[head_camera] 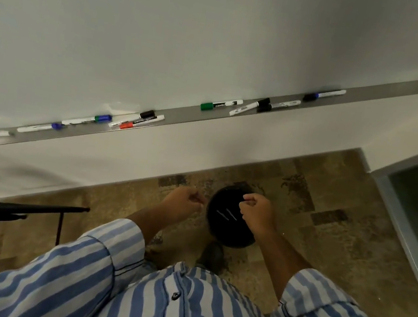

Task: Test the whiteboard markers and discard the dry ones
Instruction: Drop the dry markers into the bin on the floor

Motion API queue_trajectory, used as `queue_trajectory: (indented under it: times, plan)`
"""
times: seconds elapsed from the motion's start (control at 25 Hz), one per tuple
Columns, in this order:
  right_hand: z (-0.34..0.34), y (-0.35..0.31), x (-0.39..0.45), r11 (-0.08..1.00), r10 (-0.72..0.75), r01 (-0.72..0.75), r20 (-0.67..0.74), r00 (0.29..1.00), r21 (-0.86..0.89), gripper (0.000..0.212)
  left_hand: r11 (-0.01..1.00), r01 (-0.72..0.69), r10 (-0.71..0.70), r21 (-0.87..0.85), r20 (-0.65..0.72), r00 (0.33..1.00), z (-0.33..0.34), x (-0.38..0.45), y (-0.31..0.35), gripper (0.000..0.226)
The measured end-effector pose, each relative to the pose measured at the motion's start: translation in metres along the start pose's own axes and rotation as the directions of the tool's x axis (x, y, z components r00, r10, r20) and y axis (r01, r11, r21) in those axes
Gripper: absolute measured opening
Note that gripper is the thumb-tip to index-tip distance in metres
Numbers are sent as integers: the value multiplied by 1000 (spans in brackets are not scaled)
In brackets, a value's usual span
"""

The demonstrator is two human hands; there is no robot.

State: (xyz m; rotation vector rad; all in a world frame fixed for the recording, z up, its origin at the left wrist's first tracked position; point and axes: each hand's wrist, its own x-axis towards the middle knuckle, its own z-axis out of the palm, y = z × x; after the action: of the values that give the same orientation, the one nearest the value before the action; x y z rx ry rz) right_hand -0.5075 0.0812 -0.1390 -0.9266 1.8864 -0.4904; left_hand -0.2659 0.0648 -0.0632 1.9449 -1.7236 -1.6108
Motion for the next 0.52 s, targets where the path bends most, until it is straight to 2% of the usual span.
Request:
queue_trajectory:
  times: [0.16, 0.32, 0.52]
  plan:
    - [2, -23, -4, 996, -79, 78, 14, 997, 36, 20, 998, 21, -22, -54, -17, 1000, -8, -3, 9, 16]
    - [-5, -57, -4, 980, -185, 183, 13, 983, 75, 16, 992, -15, 1, -125, -108, 994, -15, -1, 25, 17]
    - [-17, -120, 5, 956, -264, 265, -25, 964, 128, 16, 933, -65, -6, -355, -195, 981, -38, 5, 51, 19]
